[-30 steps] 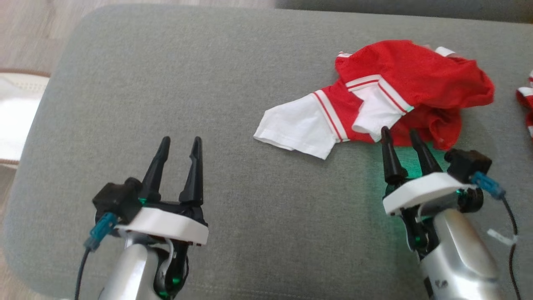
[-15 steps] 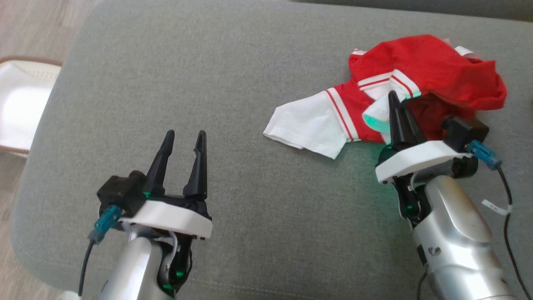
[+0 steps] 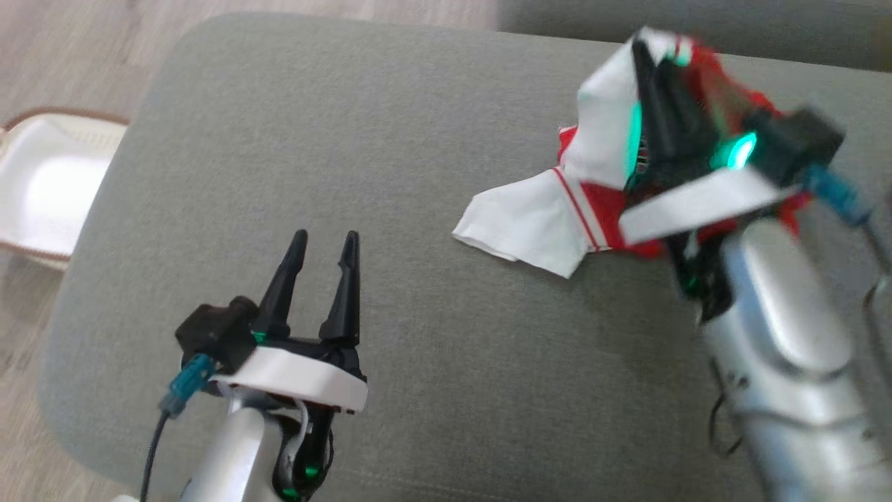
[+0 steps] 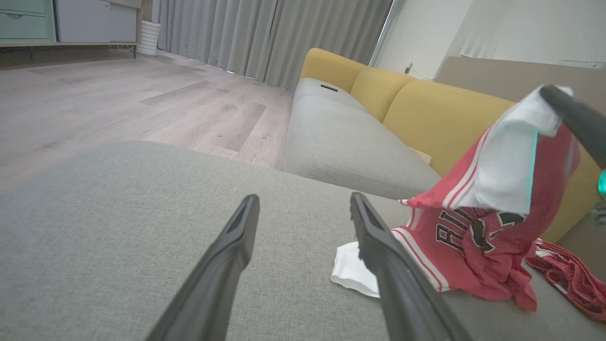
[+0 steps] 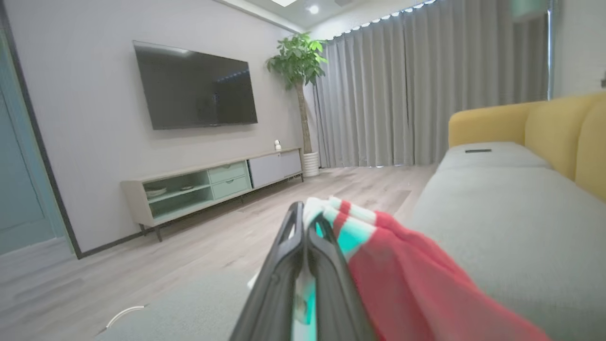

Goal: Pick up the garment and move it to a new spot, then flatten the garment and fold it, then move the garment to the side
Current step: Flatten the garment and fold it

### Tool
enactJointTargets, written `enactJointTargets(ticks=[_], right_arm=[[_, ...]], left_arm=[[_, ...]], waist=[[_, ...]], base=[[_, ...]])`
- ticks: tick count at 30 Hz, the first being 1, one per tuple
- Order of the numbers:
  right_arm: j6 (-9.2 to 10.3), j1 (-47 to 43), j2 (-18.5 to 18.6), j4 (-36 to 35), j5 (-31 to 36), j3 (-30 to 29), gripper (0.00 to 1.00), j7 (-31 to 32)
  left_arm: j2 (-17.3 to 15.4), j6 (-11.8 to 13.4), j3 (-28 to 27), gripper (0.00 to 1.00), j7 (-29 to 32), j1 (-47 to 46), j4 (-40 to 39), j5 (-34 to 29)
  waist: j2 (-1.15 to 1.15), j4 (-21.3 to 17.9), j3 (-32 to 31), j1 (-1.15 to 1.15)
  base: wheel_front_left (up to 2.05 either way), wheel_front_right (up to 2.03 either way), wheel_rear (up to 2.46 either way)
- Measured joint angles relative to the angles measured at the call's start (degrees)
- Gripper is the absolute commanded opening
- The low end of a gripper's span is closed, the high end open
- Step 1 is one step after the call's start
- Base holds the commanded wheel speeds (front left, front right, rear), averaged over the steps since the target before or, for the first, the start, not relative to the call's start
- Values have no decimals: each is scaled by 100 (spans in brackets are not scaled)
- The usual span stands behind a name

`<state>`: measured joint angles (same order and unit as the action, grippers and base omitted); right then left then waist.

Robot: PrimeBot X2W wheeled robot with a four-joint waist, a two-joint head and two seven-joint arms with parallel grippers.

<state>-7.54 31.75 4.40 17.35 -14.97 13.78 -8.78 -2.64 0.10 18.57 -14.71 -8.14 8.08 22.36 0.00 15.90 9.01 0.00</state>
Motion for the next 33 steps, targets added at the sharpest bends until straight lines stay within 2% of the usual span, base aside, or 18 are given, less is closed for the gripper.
enactJointTargets(ticks=[6,9,13,14,15,18,22,28,33], right_arm=[[0,1319,780,51,146,129,0,590],[0,1976,1143,502,107,332,0,762],[0,2808,1495,1544,49,617,0,884],[0,2991,1540,1846,13,650,73,892],[0,3158,1541,2169,-105,653,100,978],[0,3522,1543,2937,-213,910,100,1140],[0,3844,1545,3488,-255,1330,100,1157],[0,3994,1629,3679,-636,1735,100,969],[0,3913,1820,3554,-1113,1965,100,584]], left_arm=[[1,49,137,100,1,-21,-40,153],[1,75,214,100,0,-31,-44,213],[2,91,286,100,1,-37,-45,268],[3,91,288,100,1,-43,-46,268],[3,92,288,100,1,-48,-46,268],[2,127,288,100,1,-79,-48,301],[4,142,282,100,0,-260,-64,326],[10,140,256,100,0,-392,-70,324],[15,121,127,100,0,-389,-67,266]], waist=[[0,384,224,0],[0,594,358,0],[0,777,575,0],[0,807,624,0],[0,830,669,0],[0,826,766,0],[0,687,807,0],[0,428,775,0],[0,107,644,0]], base=[[0,0,0],[0,0,0],[0,0,0],[0,0,0],[0,0,0],[0,0,0],[0,0,0],[0,0,0],[0,0,0]])
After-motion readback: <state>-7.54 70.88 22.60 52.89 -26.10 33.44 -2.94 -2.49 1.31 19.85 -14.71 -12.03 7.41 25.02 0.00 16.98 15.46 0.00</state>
